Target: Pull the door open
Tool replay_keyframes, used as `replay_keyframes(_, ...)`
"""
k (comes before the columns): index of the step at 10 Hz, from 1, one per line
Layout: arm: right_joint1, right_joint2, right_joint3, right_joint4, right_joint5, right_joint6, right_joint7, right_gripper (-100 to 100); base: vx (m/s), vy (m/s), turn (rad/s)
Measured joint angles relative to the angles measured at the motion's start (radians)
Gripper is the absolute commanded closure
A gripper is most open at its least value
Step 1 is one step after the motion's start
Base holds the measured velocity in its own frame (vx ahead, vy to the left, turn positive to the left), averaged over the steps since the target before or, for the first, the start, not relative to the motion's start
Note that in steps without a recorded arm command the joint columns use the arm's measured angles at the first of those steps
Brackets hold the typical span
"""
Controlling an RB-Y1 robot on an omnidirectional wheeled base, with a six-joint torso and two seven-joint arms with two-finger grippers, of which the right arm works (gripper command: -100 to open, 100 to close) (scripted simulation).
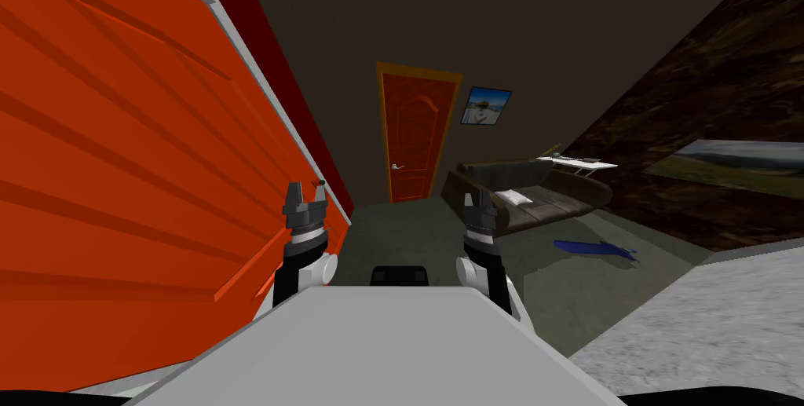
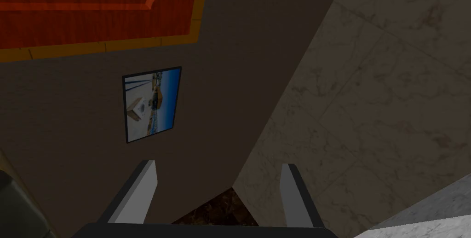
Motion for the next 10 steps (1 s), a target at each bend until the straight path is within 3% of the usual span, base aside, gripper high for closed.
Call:
replay_keyframes(8,-0.096,-0.066,-0.002,0.192,-0.05,-0.013,0.025,-100,0.108,0.022,0.072)
replay_keyframes(10,-0.121,-0.072,0.004,0.244,-0.057,-0.02,0.037,-100,0.087,0.019,0.065)
